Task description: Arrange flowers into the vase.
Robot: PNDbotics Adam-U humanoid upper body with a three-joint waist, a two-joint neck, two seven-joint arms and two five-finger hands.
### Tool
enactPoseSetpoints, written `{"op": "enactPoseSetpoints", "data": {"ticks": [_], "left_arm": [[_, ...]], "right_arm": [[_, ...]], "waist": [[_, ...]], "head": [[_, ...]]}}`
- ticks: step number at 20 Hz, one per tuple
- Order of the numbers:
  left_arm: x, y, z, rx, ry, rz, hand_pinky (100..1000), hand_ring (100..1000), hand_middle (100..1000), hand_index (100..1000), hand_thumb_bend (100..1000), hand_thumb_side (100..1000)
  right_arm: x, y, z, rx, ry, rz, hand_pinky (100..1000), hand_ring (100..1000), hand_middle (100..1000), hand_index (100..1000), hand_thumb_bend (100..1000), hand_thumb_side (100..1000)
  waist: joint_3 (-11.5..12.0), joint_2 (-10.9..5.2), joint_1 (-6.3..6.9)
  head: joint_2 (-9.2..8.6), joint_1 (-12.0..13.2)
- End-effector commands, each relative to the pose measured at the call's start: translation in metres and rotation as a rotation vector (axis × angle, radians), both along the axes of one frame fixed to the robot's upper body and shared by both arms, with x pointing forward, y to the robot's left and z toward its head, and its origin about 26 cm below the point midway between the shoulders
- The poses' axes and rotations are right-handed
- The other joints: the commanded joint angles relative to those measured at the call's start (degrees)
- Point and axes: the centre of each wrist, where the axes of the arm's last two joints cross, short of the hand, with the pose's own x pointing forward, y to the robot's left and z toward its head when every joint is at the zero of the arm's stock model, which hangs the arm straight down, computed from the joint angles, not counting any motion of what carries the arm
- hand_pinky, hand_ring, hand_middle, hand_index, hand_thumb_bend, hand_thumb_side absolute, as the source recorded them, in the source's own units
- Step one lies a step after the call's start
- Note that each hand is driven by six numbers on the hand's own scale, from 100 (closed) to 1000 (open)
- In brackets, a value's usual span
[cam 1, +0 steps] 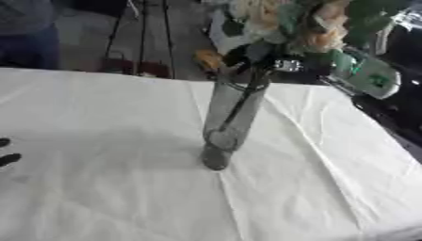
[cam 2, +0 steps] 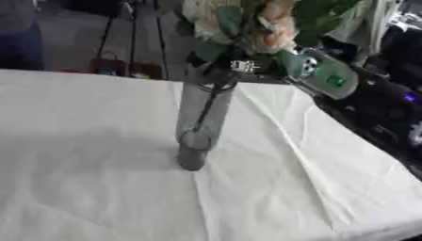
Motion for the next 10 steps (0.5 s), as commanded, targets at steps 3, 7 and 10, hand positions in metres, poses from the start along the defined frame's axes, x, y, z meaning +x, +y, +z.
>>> {"op": "enactPoseSetpoints", "data": {"ticks": [3,7,10], "left_arm": [[0.0008,0.0002,0.0034,0.011,-0.010,-0.009,722,956,669,807,933,773],[0.0014,-0.0003,0.0046,0.009,-0.014,-0.011,722,955,669,807,934,772],[0.0017,-0.0005,0.0051,0.010,-0.014,-0.012,722,955,669,807,934,772]], "right_arm": [[0.0005,-0.0093,0.0130,-0.223,-0.226,0.347,868,958,941,1000,100,1000],[0.0037,-0.0102,0.0096,-0.228,-0.222,0.334,866,958,941,1000,100,1000],[0.0064,-0.0125,0.0077,-0.221,-0.217,0.319,859,955,938,1000,100,1000]], "waist": [[0.2,-0.22,0.70],[0.4,0.07,1.00],[0.7,0.26,1.15]], "head": [[-0.01,-0.3],[-0.03,-0.3],[-0.03,-0.4]]}}
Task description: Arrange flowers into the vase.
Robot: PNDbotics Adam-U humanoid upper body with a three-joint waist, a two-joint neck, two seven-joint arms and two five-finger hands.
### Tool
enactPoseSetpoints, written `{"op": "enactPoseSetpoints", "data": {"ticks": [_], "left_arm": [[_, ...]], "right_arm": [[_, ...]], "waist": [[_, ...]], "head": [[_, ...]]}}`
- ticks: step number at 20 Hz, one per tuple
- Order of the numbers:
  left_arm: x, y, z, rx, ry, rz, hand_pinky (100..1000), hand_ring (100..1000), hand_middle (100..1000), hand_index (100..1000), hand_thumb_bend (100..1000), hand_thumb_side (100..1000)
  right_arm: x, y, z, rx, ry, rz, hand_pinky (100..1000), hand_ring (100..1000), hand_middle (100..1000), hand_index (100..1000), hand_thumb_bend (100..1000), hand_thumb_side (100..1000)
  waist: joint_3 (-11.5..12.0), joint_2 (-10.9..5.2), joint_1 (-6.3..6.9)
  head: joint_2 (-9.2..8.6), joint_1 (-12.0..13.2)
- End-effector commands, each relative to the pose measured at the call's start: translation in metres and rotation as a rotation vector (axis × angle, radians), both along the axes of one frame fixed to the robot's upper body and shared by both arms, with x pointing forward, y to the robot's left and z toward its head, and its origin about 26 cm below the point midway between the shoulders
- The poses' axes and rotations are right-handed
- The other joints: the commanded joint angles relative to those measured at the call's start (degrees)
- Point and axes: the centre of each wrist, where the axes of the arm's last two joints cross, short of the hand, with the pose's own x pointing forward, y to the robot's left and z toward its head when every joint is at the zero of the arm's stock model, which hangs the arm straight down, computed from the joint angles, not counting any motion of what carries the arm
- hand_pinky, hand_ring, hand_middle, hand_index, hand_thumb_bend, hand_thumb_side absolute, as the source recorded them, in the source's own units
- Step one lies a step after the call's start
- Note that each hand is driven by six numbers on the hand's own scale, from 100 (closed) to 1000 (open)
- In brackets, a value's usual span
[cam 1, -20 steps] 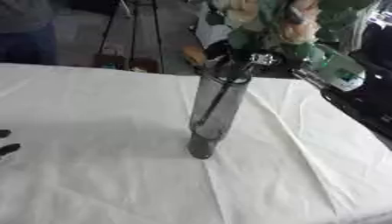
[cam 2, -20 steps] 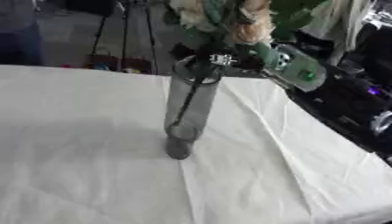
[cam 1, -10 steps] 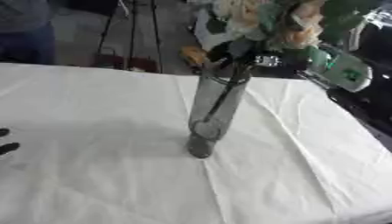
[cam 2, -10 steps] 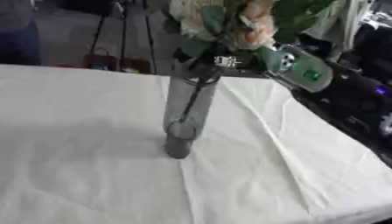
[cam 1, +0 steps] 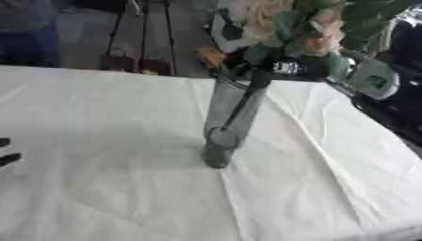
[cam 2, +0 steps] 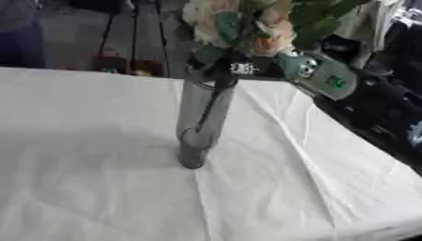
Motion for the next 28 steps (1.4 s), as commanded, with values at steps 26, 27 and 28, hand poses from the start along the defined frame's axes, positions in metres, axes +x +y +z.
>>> {"op": "enactPoseSetpoints", "data": {"ticks": [26,27,28], "left_arm": [[0.003,0.000,0.008,0.004,-0.021,-0.010,723,955,670,808,934,772],[0.003,0.000,0.008,0.004,-0.021,-0.010,723,955,670,808,934,772],[0.003,0.000,0.008,0.004,-0.021,-0.010,723,955,670,808,934,772]], "right_arm": [[0.015,-0.031,0.019,-0.060,-0.219,0.244,815,936,907,1000,100,1000],[0.015,-0.030,0.019,-0.060,-0.220,0.244,815,936,907,1000,100,1000],[0.015,-0.030,0.019,-0.060,-0.220,0.245,815,936,907,1000,100,1000]], "waist": [[0.8,0.25,1.29],[0.8,0.25,1.28],[0.8,0.25,1.28]], "head": [[-0.48,-0.6],[-0.47,-0.6],[-0.47,-0.6]]}}
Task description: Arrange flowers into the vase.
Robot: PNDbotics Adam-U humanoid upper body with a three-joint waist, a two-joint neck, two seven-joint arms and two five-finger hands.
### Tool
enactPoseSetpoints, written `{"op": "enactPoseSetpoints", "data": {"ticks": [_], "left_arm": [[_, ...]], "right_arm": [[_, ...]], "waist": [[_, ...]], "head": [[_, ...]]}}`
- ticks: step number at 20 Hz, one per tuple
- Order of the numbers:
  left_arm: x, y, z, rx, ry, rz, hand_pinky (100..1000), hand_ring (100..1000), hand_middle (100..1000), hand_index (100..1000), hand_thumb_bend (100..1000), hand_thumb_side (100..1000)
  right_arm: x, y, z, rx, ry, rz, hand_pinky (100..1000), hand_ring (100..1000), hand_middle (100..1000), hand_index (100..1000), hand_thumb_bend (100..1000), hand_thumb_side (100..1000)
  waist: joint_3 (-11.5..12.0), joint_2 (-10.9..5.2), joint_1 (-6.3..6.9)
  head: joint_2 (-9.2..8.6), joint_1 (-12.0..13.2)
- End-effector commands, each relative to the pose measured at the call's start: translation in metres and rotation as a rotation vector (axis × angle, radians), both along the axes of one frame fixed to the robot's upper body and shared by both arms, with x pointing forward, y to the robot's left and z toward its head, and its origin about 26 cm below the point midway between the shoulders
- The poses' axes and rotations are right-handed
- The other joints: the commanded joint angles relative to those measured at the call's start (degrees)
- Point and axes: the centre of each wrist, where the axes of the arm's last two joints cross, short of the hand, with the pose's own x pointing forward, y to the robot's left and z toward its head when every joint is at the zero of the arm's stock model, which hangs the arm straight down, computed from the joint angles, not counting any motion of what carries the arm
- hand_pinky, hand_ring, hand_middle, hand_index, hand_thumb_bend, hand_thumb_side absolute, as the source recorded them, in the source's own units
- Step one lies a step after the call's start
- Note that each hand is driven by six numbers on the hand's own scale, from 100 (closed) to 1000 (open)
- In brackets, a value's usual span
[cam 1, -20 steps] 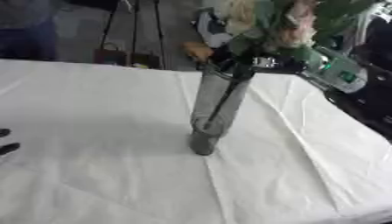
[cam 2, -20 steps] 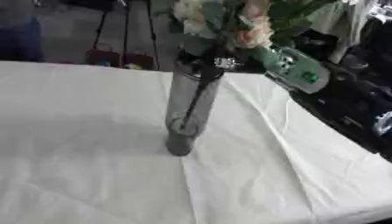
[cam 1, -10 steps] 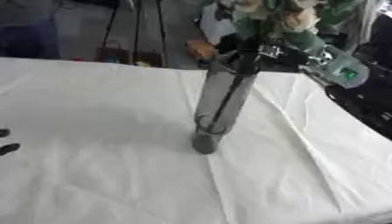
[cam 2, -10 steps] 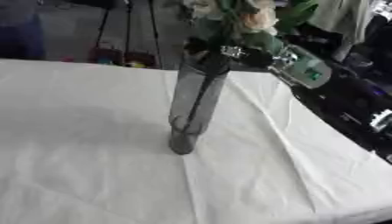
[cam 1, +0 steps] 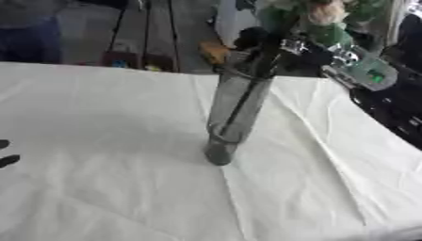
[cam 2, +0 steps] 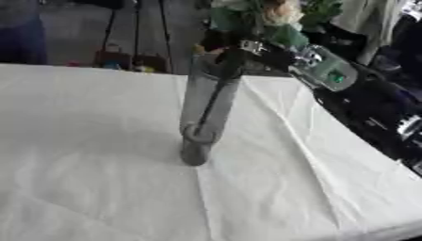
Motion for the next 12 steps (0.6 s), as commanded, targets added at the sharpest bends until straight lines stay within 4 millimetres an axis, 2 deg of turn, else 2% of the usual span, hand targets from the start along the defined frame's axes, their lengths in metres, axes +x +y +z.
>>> {"op": "enactPoseSetpoints", "data": {"ticks": [1,9,12], "left_arm": [[0.003,0.000,0.008,0.004,-0.023,-0.007,723,955,670,808,934,772],[0.003,0.000,0.007,0.004,-0.023,-0.007,723,953,670,808,934,772],[0.002,0.000,0.007,0.005,-0.021,-0.007,723,953,670,808,934,772]], "right_arm": [[0.000,-0.007,0.019,-0.208,-0.261,0.335,815,936,907,1000,100,1000],[-0.001,-0.004,0.025,-0.195,-0.280,0.343,824,940,912,1000,100,1000],[-0.002,0.000,0.033,-0.176,-0.305,0.359,831,941,913,1000,100,1000]], "waist": [[0.0,-0.56,0.55],[-0.1,-0.75,0.39],[-0.3,-0.88,0.30]], "head": [[-0.40,-0.2],[-0.40,-0.1],[-0.30,0.0]]}}
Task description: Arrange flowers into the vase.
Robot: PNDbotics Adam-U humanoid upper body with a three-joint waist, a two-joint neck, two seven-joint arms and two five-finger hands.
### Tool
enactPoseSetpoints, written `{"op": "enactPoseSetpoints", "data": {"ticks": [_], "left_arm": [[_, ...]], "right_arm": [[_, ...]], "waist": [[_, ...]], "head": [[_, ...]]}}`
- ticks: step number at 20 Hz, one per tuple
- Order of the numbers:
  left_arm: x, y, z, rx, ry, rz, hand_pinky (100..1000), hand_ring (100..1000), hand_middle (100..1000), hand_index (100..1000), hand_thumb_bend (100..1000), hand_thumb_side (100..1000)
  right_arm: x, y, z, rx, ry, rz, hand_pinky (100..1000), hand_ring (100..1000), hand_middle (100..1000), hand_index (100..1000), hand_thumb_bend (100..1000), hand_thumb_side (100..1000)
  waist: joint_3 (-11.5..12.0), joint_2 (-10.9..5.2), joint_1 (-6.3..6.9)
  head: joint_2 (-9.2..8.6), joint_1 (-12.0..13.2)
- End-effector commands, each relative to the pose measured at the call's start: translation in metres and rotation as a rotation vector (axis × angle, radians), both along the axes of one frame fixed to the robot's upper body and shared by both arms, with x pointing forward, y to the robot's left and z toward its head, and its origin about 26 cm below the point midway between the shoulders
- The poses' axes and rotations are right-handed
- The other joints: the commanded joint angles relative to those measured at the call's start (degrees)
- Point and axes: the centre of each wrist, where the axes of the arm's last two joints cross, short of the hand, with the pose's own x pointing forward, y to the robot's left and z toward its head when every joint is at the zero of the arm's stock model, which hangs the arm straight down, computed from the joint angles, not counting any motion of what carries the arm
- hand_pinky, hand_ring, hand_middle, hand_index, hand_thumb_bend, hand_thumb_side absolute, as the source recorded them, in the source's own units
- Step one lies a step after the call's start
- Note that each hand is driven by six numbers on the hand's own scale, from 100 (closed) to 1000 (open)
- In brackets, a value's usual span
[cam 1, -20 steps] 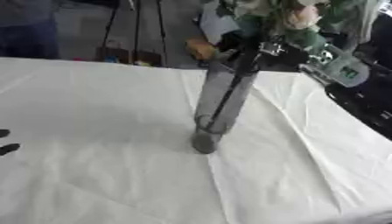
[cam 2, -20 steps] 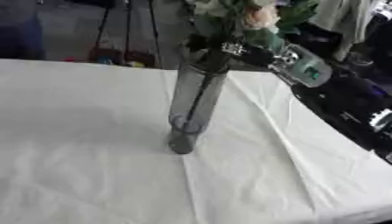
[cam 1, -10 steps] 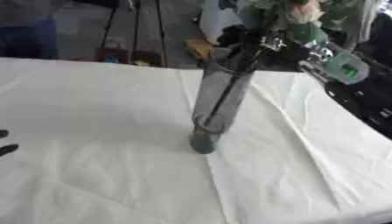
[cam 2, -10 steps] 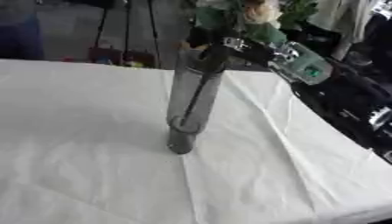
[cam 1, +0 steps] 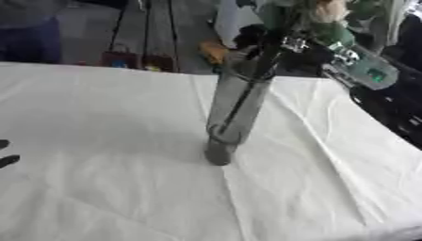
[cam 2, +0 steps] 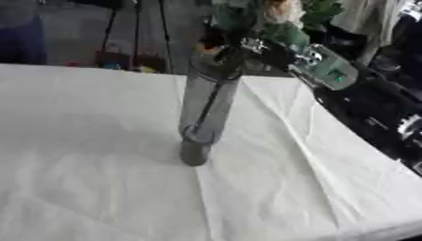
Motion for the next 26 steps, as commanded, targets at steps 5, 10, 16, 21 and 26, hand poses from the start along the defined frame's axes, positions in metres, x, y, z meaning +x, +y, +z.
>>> {"op": "enactPoseSetpoints", "data": {"ticks": [5,10,16,21,26], "left_arm": [[0.002,0.000,0.006,0.005,-0.020,-0.007,723,952,670,808,934,772],[0.002,0.000,0.006,0.006,-0.018,-0.008,723,952,670,808,933,772],[0.001,0.000,0.005,0.007,-0.015,-0.007,723,951,670,808,933,772],[0.001,0.001,0.004,0.007,-0.012,-0.006,723,951,670,808,933,772],[0.001,0.001,0.004,0.006,-0.012,-0.005,723,951,670,808,933,772]], "right_arm": [[-0.005,0.003,0.039,-0.173,-0.331,0.367,838,945,916,1000,100,1000],[-0.007,0.005,0.043,-0.186,-0.343,0.376,859,953,925,1000,100,1000],[-0.005,0.006,0.041,-0.261,-0.343,0.370,924,980,946,1000,100,1000],[-0.005,0.008,0.052,-0.303,-0.387,0.365,977,1000,982,1000,151,1000],[-0.004,0.006,0.057,-0.321,-0.408,0.348,984,1000,993,1000,168,1000]], "waist": [[-0.3,-0.93,0.29],[-0.4,-1.01,0.20],[-0.3,-1.14,0.06],[-0.5,-1.20,0.00],[-0.6,-1.17,0.01]], "head": [[-0.26,0.0],[-0.28,0.0],[-0.25,-0.1],[-0.22,0.0],[-0.23,0.0]]}}
